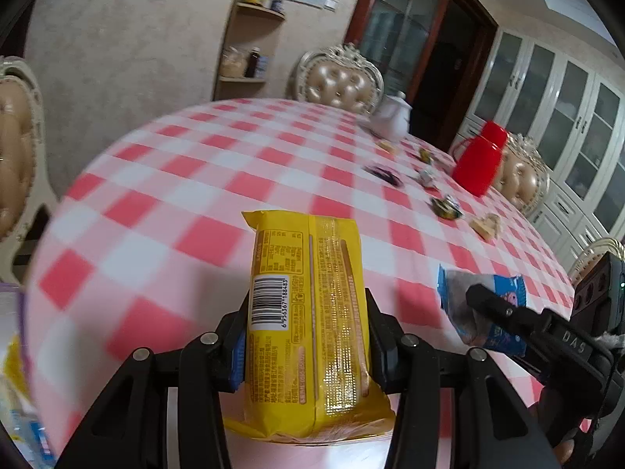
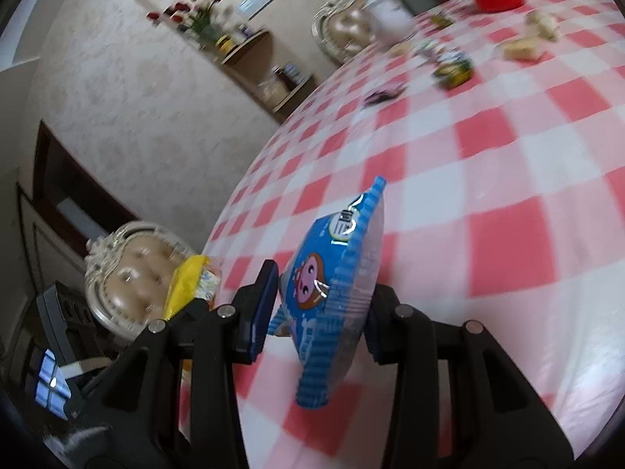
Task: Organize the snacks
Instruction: 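Lift both held packs off the table and carry them toward the white box, then open both tools over the white box to drop the packs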
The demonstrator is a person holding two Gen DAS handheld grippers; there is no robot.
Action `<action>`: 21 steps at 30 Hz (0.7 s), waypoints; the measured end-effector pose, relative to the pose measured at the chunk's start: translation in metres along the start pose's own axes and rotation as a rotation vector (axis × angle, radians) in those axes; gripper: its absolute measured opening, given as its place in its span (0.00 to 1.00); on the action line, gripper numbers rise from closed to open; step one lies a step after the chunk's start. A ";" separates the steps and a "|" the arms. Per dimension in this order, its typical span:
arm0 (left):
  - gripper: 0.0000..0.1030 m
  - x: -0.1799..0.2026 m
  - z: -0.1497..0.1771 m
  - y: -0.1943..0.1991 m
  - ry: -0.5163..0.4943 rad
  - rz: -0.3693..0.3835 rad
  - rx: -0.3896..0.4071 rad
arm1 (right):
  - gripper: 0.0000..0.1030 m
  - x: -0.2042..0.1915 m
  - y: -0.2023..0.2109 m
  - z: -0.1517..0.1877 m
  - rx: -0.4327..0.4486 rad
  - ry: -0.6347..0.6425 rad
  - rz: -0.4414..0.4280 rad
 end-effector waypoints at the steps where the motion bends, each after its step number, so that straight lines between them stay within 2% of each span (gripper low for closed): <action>1: 0.47 -0.005 0.000 0.005 0.003 -0.007 0.004 | 0.43 -0.006 -0.004 0.003 -0.012 0.021 -0.001; 10: 0.47 -0.070 0.014 0.047 0.050 -0.080 0.007 | 0.43 -0.085 -0.055 0.043 -0.155 0.193 -0.132; 14: 0.47 -0.103 0.024 0.061 0.076 -0.114 0.005 | 0.43 -0.120 -0.074 0.058 -0.203 0.243 -0.221; 21: 0.47 -0.147 0.036 0.089 0.102 -0.156 0.034 | 0.43 -0.179 -0.094 0.097 -0.290 0.408 -0.314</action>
Point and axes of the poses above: each gripper's, at about its wrist camera, not at the fingertips, and y roughly against the way its jaws point, x to its right, z to its underside, the point moved 7 cm from there along -y, roughly the way its jaws point, and after that the axes turned 9 degrees about -x, right-handed, at the moved point
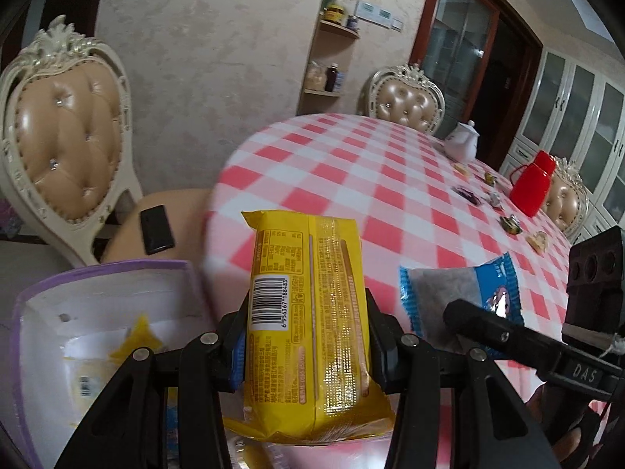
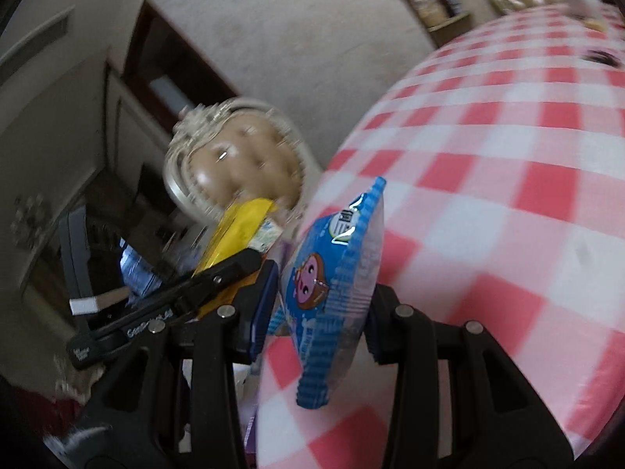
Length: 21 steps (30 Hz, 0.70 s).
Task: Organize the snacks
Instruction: 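Open both tools over the white box to drop the packs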
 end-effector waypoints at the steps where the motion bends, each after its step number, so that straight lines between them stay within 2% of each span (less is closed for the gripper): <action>1: 0.47 -0.005 0.002 0.003 0.001 -0.005 0.004 | 0.43 -0.008 -0.006 0.001 -0.014 0.026 -0.010; 10: 0.47 -0.070 0.025 0.021 0.031 -0.103 0.004 | 0.43 -0.071 -0.048 0.024 -0.135 0.205 -0.096; 16: 0.47 -0.113 0.033 0.033 0.094 -0.151 -0.006 | 0.43 -0.110 -0.077 0.054 -0.237 0.361 -0.123; 21: 0.48 -0.145 0.034 0.043 0.150 -0.239 0.007 | 0.45 -0.139 -0.096 0.082 -0.323 0.473 -0.170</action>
Point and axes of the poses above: each gripper's, at about its wrist camera, not at the fingertips, and y roughly against the way its jaws point, x to its right, z to its underside, the point moved 7 cm from there along -y, roughly the way its jaws point, and after that the axes turned 9 degrees about -x, right-handed, at the moved point
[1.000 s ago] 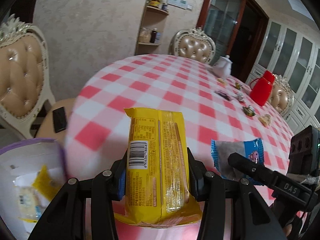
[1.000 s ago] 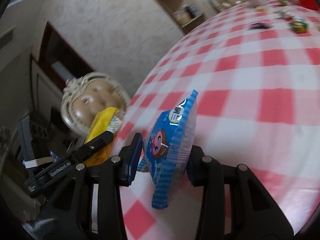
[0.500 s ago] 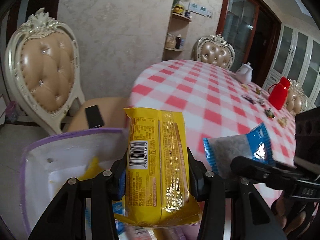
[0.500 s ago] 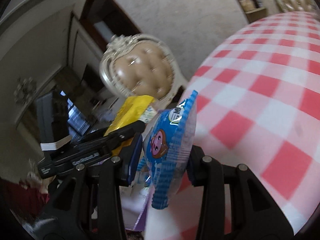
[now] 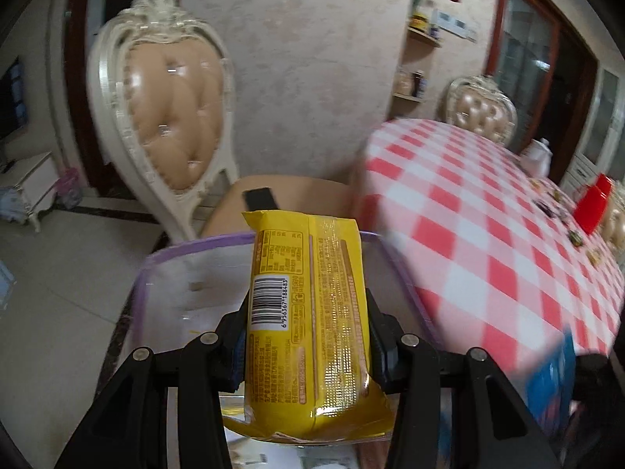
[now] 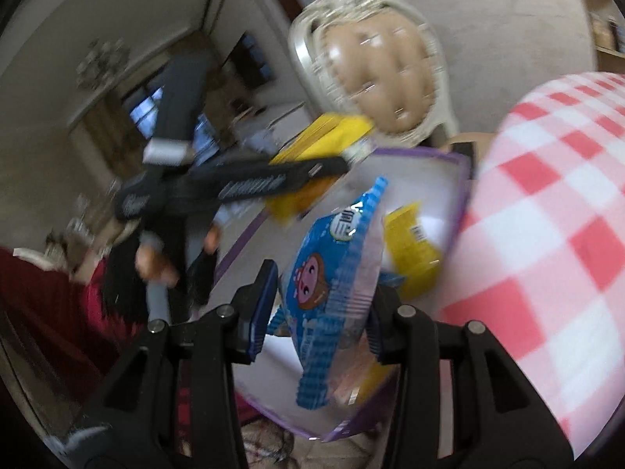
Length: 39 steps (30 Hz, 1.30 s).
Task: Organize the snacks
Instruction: 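Open both tools over the white box to drop the packs, then grasp another white pastry pack with the right tool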
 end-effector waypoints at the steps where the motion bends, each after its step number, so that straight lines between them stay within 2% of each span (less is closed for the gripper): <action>1: 0.48 -0.009 -0.002 0.004 0.031 -0.047 0.030 | 0.47 -0.004 -0.001 0.001 -0.003 0.011 -0.014; 3: 0.53 -0.022 -0.007 0.013 0.089 -0.117 0.094 | 0.68 -0.009 0.004 -0.002 0.015 0.014 -0.050; 5: 0.77 -0.028 -0.011 0.027 0.128 -0.156 0.163 | 0.70 -0.004 0.017 -0.008 0.067 -0.006 -0.068; 6: 0.83 -0.024 -0.014 0.035 0.129 -0.160 0.205 | 0.70 0.001 0.026 -0.011 0.099 -0.024 -0.075; 9: 0.85 0.005 -0.019 0.042 0.059 -0.127 0.230 | 0.70 0.025 0.059 -0.017 0.209 -0.105 -0.055; 14: 0.85 0.081 -0.024 0.036 -0.069 0.027 0.184 | 0.72 0.071 0.106 -0.014 0.316 -0.229 0.072; 17: 0.84 0.145 -0.031 0.028 -0.128 0.117 0.146 | 0.86 0.105 0.152 0.005 0.390 -0.297 0.178; 18: 0.85 0.167 -0.034 0.023 -0.147 0.181 0.123 | 0.86 0.120 0.171 0.013 0.418 -0.337 0.231; 19: 0.85 0.189 -0.035 0.018 -0.164 0.236 0.094 | 0.86 0.131 0.189 0.023 0.441 -0.375 0.263; 21: 0.85 0.233 -0.038 0.011 -0.189 0.298 0.058 | 0.86 0.160 0.238 0.051 0.527 -0.474 0.324; 24: 0.86 0.299 -0.041 -0.003 -0.236 0.400 0.024 | 0.86 0.193 0.300 0.090 0.625 -0.595 0.488; 27: 0.87 0.375 -0.037 -0.038 -0.280 0.473 -0.087 | 0.86 0.226 0.362 0.141 0.736 -0.764 0.602; 30: 0.87 0.441 -0.033 -0.072 -0.278 0.521 -0.167 | 0.86 0.244 0.408 0.188 0.786 -0.879 0.708; 33: 0.87 0.485 -0.033 -0.093 -0.274 0.558 -0.174 | 0.86 0.258 0.441 0.222 0.828 -0.959 0.738; 35: 0.87 0.507 -0.033 -0.103 -0.285 0.571 -0.175 | 0.86 0.268 0.450 0.232 0.833 -0.994 0.759; 37: 0.87 0.534 -0.038 -0.113 -0.279 0.584 -0.189 | 0.86 0.275 0.461 0.240 0.808 -1.004 0.807; 39: 0.87 0.551 -0.043 -0.117 -0.255 0.612 -0.192 | 0.86 0.289 0.470 0.238 0.743 -0.986 0.921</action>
Point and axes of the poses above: each gripper's, at about its wrist camera, not at the fingertips, and y roughly against the way its jaws point, x to its right, z to its underside, the point moved 7 cm from there along -y, roughly the way its jaws point, and after that the axes turned 9 degrees about -x, right-handed, at the moved point
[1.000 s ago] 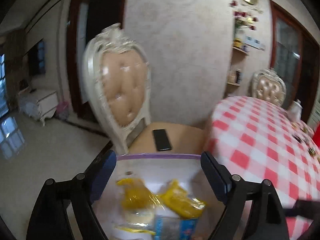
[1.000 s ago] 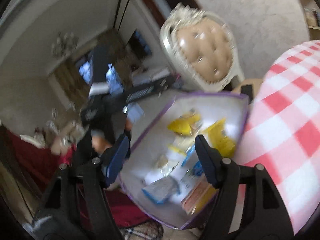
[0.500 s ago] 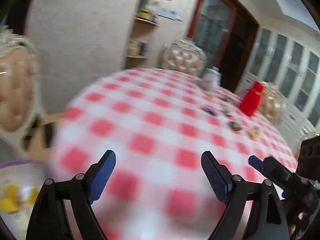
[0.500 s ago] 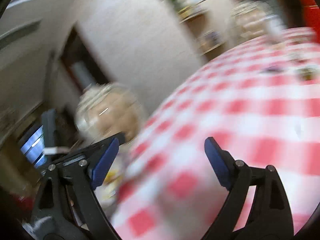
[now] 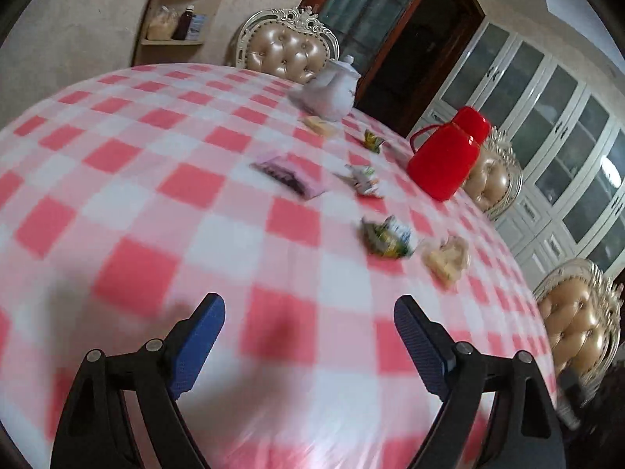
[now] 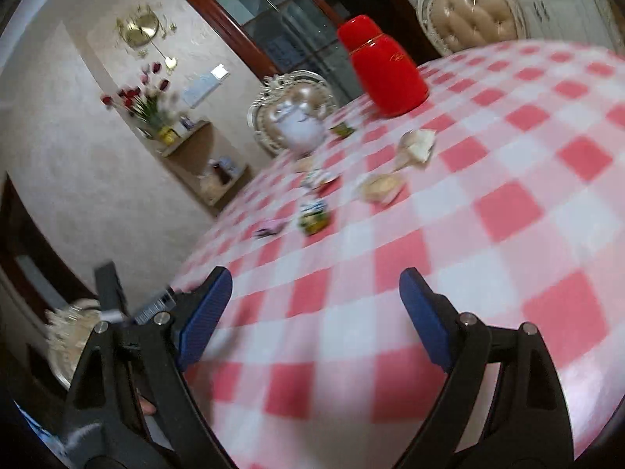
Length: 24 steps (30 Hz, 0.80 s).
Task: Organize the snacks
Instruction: 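Grasp another white pastry pack with the right tool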
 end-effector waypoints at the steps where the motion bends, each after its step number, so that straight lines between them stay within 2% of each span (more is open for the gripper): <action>1: 0.87 0.005 -0.007 -0.008 0.008 0.017 0.005 | 0.86 0.001 -0.005 -0.004 0.002 0.036 0.052; 3: 0.87 0.015 -0.015 -0.021 0.003 0.045 0.014 | 0.86 0.007 -0.025 -0.016 -0.028 0.129 0.169; 6: 0.87 0.028 -0.016 -0.040 -0.060 0.073 -0.007 | 0.86 0.030 -0.050 -0.027 -0.082 0.187 0.237; 9: 0.87 0.029 -0.013 -0.036 -0.062 0.099 0.010 | 0.86 0.043 -0.077 -0.046 -0.124 0.209 0.290; 13: 0.87 0.030 -0.016 -0.027 -0.060 0.120 0.045 | 0.86 0.073 -0.105 -0.087 -0.111 0.102 0.302; 17: 0.87 0.023 -0.019 -0.030 -0.024 0.116 0.034 | 0.86 0.101 -0.139 -0.119 -0.114 -0.021 0.355; 21: 0.87 0.009 -0.022 -0.033 0.041 0.103 0.026 | 0.86 0.114 -0.162 -0.133 -0.144 -0.106 0.418; 24: 0.87 0.001 -0.024 -0.033 0.080 0.097 0.028 | 0.86 0.112 -0.174 -0.134 -0.177 -0.085 0.487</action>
Point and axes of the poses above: each gripper's, at about its wrist camera, not at the fingertips, and y roughly against the way its jaws point, x to its right, z to its underside, the point moved 7 cm from there along -y, roughly the way its jaws point, and after that the axes turned 9 degrees about -x, right-handed, at the moved point
